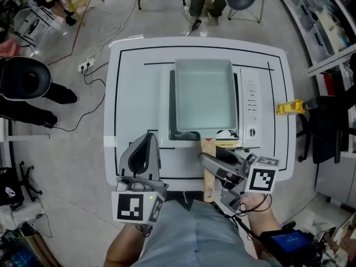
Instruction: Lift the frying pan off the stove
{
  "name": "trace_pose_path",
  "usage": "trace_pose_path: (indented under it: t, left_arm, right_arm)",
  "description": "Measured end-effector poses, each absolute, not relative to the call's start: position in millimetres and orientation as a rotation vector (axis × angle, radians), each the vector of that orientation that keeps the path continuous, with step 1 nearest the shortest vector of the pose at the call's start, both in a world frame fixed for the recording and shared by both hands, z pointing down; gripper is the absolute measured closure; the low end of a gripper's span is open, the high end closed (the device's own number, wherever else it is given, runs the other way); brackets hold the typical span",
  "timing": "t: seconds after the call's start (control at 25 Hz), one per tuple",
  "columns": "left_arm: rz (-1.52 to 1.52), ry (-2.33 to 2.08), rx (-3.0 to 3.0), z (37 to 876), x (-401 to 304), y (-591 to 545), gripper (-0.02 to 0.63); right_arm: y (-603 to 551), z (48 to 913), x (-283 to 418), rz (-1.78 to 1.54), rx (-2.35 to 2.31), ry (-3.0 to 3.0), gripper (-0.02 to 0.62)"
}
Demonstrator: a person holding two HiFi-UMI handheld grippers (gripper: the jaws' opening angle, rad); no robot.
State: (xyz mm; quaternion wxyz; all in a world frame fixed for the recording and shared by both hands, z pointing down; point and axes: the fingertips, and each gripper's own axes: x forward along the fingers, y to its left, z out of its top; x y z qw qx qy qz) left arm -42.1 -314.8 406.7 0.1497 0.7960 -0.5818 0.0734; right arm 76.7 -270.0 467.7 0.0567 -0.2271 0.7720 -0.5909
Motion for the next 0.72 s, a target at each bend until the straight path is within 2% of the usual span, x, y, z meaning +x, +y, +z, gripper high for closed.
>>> trace_pose_path:
  t: [0.72]
  left_arm:
    - [0.229,-1.699,2.204,423,-82,-343,0.588]
  right_arm:
    - [-284,475,27,-1.986,-0.450,2.312,0.359]
